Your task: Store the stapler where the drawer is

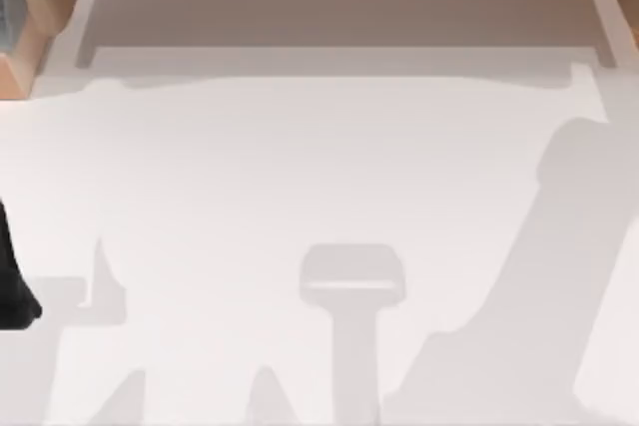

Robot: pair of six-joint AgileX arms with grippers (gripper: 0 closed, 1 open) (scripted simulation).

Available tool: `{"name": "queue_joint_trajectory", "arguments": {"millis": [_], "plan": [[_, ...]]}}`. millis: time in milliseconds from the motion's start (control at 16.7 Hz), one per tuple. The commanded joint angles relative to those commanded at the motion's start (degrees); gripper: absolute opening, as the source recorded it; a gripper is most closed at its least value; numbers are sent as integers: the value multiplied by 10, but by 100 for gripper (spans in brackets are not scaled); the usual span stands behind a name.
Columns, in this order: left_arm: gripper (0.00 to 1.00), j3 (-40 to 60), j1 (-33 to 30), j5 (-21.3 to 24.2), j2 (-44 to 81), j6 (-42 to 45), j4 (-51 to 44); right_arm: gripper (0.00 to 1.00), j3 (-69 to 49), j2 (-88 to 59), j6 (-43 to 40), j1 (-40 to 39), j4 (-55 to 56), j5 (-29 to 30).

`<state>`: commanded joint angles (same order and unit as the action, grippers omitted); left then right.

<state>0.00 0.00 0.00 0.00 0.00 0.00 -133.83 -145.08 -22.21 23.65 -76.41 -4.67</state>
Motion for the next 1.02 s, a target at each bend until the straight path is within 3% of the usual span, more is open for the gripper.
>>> {"name": "queue_joint_trajectory", "arguments": {"millis": [720,1020], "plan": [[100,0,0,0,0,0,0,0,-16,-15,11,2,10,-31],[100,0,0,0,0,0,0,0,17,-3,0,0,23,-5]]}}
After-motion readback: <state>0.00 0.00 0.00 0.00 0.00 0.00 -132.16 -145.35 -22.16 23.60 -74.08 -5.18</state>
